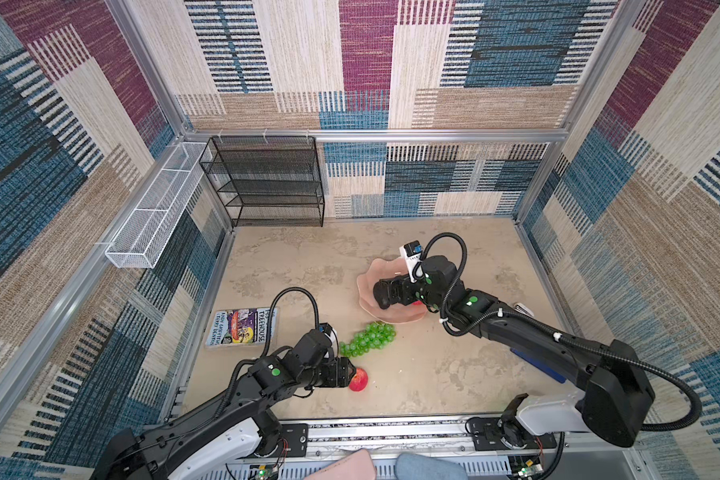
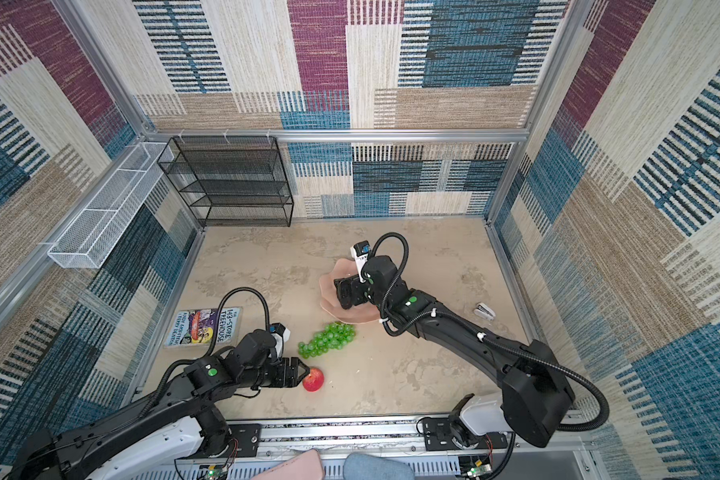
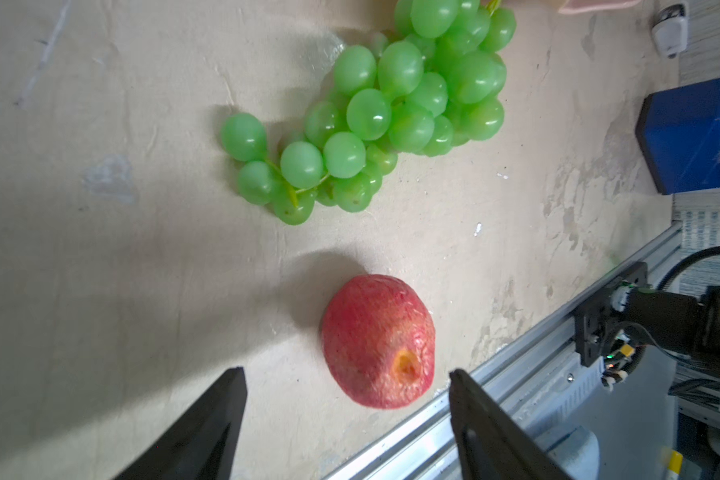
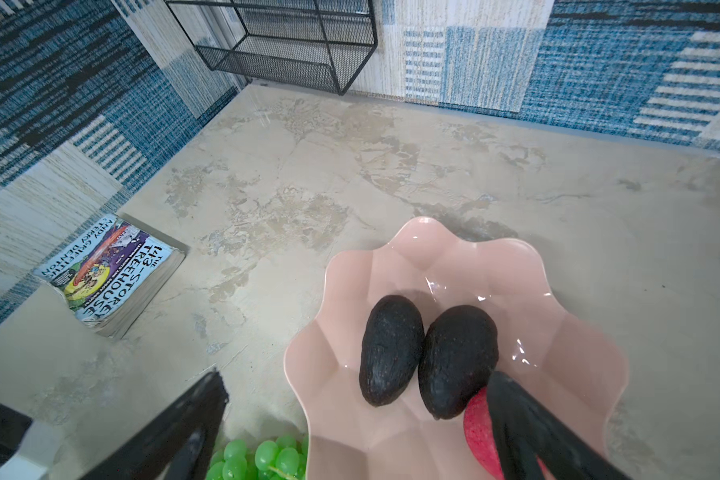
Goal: Place and organize the fake fruits in the fruit bowl
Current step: 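Place the avocado in the pink bowl beside the first and release with the right gripper, then grasp the remaining red apple with the left gripper while the right gripper withdraws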
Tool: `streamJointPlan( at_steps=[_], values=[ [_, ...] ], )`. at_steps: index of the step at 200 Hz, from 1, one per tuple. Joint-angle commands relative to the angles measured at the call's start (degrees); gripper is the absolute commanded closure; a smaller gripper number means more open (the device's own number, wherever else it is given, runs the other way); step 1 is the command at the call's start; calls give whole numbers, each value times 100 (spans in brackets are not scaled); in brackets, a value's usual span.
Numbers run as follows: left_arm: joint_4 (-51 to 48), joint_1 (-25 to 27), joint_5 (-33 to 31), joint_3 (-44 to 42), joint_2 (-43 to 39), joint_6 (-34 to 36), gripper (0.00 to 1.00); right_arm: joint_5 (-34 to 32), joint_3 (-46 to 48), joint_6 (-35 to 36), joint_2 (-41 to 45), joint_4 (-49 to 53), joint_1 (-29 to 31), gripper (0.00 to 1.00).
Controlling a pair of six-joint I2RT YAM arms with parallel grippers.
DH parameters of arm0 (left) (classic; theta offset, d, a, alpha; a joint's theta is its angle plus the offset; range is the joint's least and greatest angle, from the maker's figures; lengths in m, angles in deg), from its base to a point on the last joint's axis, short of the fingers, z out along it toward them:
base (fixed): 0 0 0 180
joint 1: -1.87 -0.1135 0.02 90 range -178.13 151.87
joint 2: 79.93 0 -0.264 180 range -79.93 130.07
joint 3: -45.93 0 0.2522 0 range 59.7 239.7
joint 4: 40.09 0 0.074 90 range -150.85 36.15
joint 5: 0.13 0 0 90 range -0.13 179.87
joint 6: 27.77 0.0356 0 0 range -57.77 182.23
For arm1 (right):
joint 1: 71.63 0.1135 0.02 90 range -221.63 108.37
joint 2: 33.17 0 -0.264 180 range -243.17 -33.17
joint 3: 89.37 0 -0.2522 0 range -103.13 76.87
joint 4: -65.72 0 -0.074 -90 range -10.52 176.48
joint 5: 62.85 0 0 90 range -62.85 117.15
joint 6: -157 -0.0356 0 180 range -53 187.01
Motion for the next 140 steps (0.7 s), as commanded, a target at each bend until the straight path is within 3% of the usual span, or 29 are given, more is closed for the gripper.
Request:
streamJointPlan(
  at_steps=[1,55,107,140],
  values=[
    [484,166,-194,152,302,-175,19,-168,288,-404,307,-294,-2,0],
    [673,594,-260,340,1072,-197,20,-401,859,-602,930,-228,-19,0],
    [760,790,-162,359,1409,-244,47,-519,1064,-627,1197,-240,-45,0],
    [585,796,-298,544,977,-83,52,-667,1248,-670,1389,-328,-71,0]
  ],
)
